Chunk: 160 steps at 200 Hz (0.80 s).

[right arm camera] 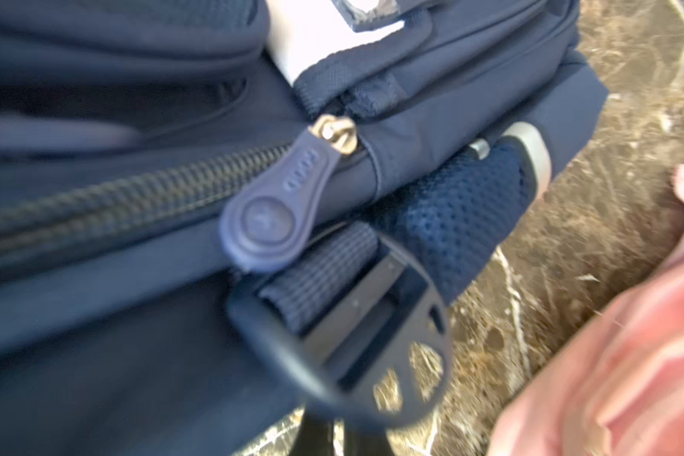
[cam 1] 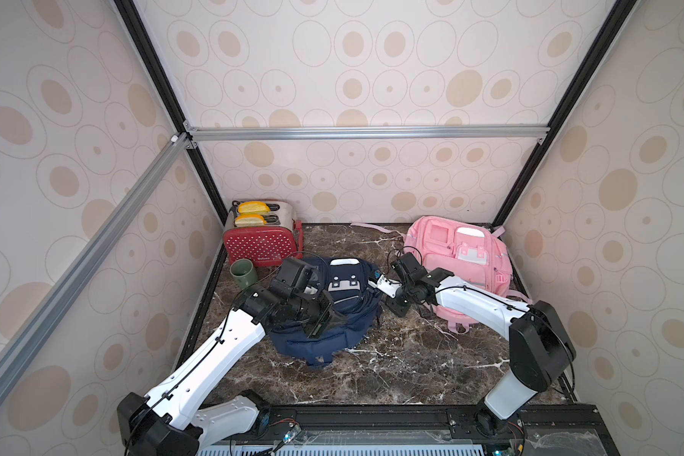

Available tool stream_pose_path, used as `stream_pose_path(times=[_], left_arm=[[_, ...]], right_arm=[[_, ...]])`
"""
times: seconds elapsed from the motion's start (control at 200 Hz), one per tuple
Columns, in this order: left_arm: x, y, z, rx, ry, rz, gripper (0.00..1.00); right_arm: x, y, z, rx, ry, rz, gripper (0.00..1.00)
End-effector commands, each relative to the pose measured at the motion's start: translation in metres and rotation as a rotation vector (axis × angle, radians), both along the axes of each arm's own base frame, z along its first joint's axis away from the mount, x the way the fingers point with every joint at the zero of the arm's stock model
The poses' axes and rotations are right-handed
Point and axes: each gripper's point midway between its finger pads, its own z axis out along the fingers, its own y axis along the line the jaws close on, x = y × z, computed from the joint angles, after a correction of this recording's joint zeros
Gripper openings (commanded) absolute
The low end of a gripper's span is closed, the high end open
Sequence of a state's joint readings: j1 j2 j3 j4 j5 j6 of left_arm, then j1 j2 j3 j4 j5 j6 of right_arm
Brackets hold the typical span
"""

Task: Zip up the backpack
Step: Zip the zipper on the backpack.

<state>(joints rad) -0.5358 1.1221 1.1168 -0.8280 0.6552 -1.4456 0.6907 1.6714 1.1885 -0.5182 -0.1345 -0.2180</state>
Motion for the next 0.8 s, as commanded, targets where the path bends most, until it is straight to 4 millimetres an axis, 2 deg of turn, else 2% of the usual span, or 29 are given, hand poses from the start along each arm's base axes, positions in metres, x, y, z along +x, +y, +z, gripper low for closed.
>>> stream_pose_path(times=[0.0,0.235,0.411,0.491,0.671,0.796], left_arm=[[-0.008,0.002,0.026,-0.066,-0.045,-0.017,0.00],[-0.009,0.004,0.022,-0.077,-0.049,0.005,0.00],[-0.013,0.008,0.021,-0.085,-0.056,0.021,0.00],[-0.015,0.010,0.017,-0.079,-0.054,0.026,0.00],[-0.013,0.014,-0.003,-0.026,-0.065,0.015,0.00],[-0.001,0.016,-0.034,0.056,-0.097,-0.020,0.00]], right_arm=[[0.027,-0.002,0.000,0.006,-0.044,-0.045,0.00],[0.038,0.001,-0.001,0.018,-0.044,-0.056,0.00],[0.055,-0.022,-0.015,-0.037,-0.037,-0.149,0.00],[0.058,-0.023,-0.014,-0.027,-0.029,-0.162,0.00],[0.058,-0.021,-0.009,-0.011,-0.025,-0.163,0.00],[0.053,-0.023,-0.011,-0.016,-0.013,-0.160,0.00]])
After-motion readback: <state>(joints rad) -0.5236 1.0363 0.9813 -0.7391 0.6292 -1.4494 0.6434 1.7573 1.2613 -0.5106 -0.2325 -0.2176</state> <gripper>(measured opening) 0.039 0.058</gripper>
